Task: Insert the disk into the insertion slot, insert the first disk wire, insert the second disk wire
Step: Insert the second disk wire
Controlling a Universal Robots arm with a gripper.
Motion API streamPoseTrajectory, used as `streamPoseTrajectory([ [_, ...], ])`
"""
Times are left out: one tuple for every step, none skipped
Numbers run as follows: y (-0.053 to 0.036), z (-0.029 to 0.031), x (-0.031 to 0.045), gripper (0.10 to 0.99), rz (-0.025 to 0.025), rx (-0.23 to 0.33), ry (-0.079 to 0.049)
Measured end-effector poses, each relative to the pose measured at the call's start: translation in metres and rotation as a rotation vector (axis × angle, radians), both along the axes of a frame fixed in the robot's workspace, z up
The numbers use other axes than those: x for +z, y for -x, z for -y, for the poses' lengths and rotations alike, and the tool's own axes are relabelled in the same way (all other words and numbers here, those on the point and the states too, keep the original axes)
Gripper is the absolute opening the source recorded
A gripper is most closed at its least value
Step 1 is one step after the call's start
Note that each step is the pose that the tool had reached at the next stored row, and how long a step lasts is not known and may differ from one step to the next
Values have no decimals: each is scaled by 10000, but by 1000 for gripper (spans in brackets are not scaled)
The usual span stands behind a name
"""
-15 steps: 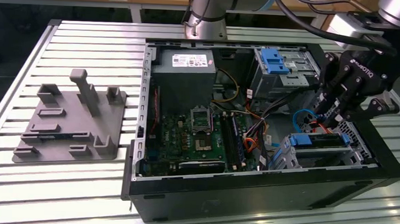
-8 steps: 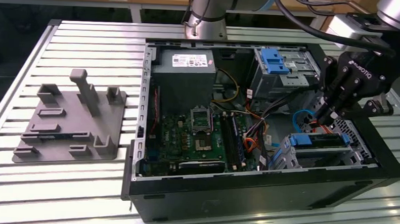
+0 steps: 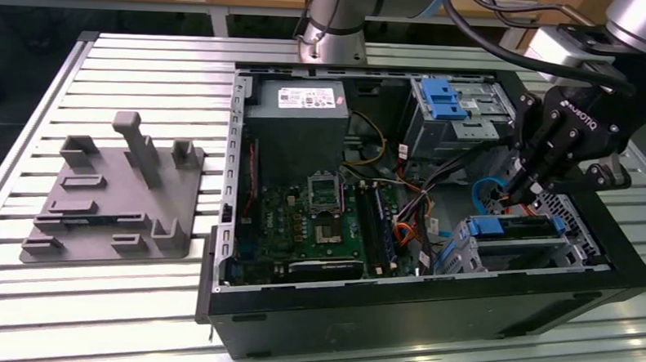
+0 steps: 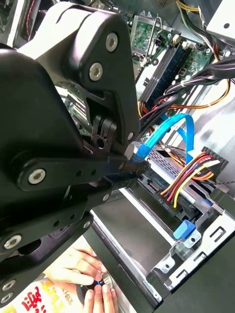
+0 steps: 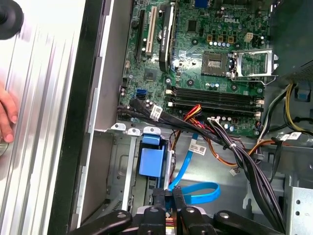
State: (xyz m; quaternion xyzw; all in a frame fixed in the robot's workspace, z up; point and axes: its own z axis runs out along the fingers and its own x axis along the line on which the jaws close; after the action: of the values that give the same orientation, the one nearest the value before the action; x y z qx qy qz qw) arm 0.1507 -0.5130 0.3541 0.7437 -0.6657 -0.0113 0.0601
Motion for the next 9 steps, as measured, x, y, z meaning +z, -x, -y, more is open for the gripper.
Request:
streamPoseTrajectory([
  [0,0,-4,208,-15,0,0],
  [0,0,-7,196,-29,0,0],
  [0,0,-10,196,-43,0,0],
  [0,0,-12,196,-54,0,-1],
  [0,0,-13,157,-58,-1,1],
  [0,0,-14,157,-60,0,0],
  [0,0,-15,157,-60,0,0],
  [0,0,-15,157,-61,0,-1],
  [0,0,-15,157,-61,0,-1],
])
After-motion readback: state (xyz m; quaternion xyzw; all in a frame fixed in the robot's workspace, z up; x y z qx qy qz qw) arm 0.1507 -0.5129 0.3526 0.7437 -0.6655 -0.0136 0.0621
